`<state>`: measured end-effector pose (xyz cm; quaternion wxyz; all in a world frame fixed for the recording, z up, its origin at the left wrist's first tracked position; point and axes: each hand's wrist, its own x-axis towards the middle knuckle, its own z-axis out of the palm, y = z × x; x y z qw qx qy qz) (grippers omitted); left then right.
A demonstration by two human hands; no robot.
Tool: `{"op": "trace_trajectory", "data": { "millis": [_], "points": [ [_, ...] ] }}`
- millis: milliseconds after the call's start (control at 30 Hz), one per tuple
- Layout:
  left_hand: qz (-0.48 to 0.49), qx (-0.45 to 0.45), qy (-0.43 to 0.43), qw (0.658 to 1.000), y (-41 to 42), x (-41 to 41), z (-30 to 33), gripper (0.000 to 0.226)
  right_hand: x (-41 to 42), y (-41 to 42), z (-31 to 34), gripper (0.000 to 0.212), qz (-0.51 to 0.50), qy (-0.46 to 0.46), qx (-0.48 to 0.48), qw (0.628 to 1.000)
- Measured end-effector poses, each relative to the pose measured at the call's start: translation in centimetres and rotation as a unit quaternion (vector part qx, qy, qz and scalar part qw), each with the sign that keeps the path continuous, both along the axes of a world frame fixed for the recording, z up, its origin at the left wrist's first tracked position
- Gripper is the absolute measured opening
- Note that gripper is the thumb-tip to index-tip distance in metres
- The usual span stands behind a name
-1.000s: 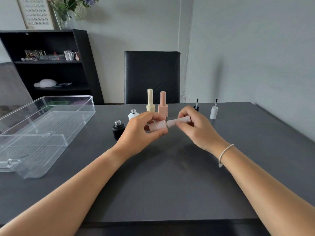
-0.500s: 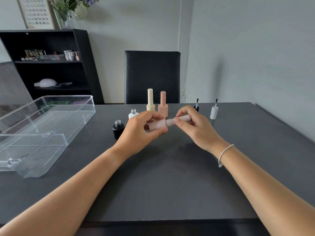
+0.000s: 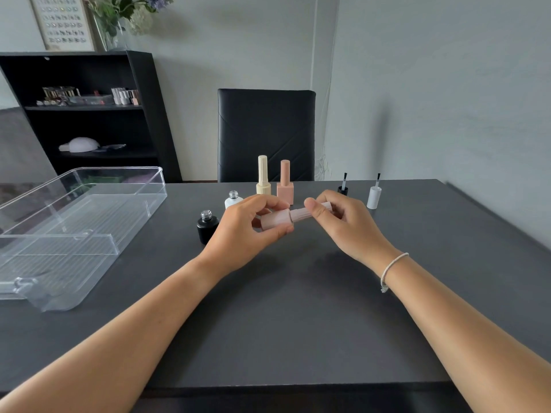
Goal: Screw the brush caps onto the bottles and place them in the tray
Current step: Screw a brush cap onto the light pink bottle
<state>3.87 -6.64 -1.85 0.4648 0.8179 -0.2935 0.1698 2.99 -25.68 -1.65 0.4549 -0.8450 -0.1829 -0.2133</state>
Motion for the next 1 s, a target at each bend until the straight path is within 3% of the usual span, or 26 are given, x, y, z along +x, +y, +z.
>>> {"op": "trace_trajectory", "data": {
  "millis": [133, 600, 867, 1000],
  "points": [
    [0.003, -0.004, -0.003, 1.0, 0.06, 0.06, -0.06, 0.027, -0.1, -0.13, 0.08, 0.012, 0.039, 0.005, 0.0, 0.999],
    [0.002, -0.014, 0.014, 1.0, 0.12, 0.1, -0.06, 0.026, -0.08, -0.04, 0.21, 0.038, -0.007, -0.004, -0.016, 1.0],
    [-0.001, -0.003, 0.019, 1.0, 0.2, 0.32, -0.28, 0.025, -0.07, 0.12, 0.11, 0.035, -0.008, -0.01, -0.027, 1.0],
    [-0.021, 0.036, 0.035, 0.999, 0.36, 0.67, -0.71, 0.035, -0.03, -0.25, 0.29, 0.032, -0.03, -0.039, -0.016, 0.999]
  ]
}}
